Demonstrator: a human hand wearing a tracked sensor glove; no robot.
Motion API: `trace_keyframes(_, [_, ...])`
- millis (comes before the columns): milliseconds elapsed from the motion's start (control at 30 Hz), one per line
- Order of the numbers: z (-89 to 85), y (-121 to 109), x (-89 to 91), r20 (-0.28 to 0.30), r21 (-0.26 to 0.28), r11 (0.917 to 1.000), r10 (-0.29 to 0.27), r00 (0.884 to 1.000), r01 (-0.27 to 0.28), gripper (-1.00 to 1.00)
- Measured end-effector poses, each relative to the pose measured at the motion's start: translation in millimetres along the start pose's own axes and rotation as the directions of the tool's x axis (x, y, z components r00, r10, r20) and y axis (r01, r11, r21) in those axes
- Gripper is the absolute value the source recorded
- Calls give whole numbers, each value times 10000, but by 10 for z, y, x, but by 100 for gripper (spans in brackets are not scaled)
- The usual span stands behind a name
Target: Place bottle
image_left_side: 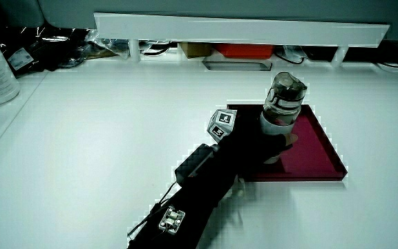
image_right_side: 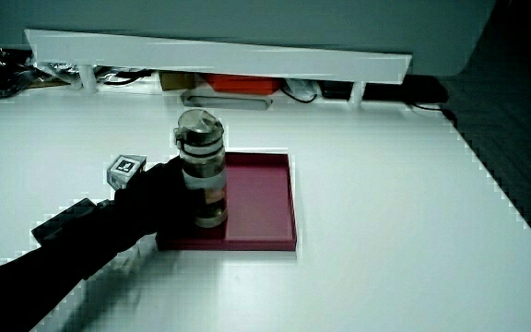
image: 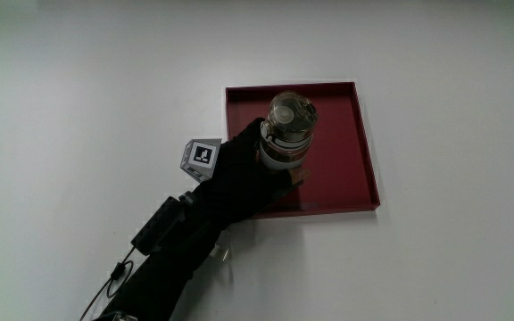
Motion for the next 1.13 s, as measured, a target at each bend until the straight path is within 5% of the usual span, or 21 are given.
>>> trace_keyframes(367, [43, -23, -7, 579, 48, 9999, -126, 9982, 123, -52])
trace_keyframes(633, [272, -120, 173, 444, -974, 9951, -140, 9989, 183, -84])
trace_keyframes(700, [339, -150, 205, 773, -1186, 9919, -357, 9964, 447, -92])
trace_keyframes(733, [375, -187, 272, 1498, -1475, 9873, -368, 9880, 591, -96])
trace_keyframes(800, [488, -253, 354, 1547, -1609, 9864, -86, 9879, 338, -100])
trace_keyframes(867, [602, -306, 420, 1657, -1802, 9813, -373, 9855, 674, -100])
trace_keyframes(900, [669, -344, 443, 1074, -1730, 9847, -25, 9942, 212, -100])
trace_keyframes(1000, [834, -457, 547, 902, -1953, 9808, 198, 9957, -18, -100])
trace_keyframes(1100, [994, -524, 529, 150, -1959, 9793, -485, 9987, 505, -100])
trace_keyframes(1133, [1044, -568, 573, -208, -2062, 9784, 77, 9998, -118, -100])
